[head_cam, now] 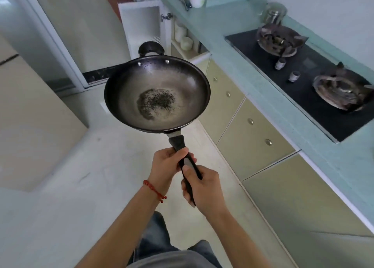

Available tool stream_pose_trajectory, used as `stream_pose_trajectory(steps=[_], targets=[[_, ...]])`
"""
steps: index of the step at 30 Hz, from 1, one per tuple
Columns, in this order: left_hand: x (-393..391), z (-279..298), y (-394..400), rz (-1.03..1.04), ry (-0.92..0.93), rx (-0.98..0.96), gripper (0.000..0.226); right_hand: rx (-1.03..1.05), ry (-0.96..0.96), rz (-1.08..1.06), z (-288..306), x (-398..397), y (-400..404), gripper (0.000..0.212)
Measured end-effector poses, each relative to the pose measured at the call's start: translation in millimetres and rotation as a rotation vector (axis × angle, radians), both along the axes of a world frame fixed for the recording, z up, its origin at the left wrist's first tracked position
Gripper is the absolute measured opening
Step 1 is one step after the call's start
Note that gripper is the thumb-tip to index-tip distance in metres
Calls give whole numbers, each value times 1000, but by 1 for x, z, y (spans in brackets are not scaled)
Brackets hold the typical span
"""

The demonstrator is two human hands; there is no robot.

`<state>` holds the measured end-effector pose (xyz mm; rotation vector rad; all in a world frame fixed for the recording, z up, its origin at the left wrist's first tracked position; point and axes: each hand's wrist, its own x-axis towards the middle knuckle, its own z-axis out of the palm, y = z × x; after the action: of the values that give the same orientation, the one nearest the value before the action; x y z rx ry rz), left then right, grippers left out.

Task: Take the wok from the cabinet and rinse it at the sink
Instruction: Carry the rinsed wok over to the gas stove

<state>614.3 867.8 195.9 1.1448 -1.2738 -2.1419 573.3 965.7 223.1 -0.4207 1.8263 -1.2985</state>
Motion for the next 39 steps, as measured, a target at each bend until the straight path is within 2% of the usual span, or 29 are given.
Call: stream_pose_trajectory(steps=[9, 21, 32, 39], targets=[[1, 6, -178, 121, -2, -20, 18, -44, 40, 164, 1, -10, -184, 35], [-54, 0, -354, 223, -7, -29, 19, -53, 76, 262, -10, -77, -365, 34], [-145, 14, -503, 234, -38, -55, 21, -95, 32, 255, -3, -166, -515, 32], [-182, 13, -582, 114, -28, -69, 22, -84, 71, 134, -5, -194, -588, 30]])
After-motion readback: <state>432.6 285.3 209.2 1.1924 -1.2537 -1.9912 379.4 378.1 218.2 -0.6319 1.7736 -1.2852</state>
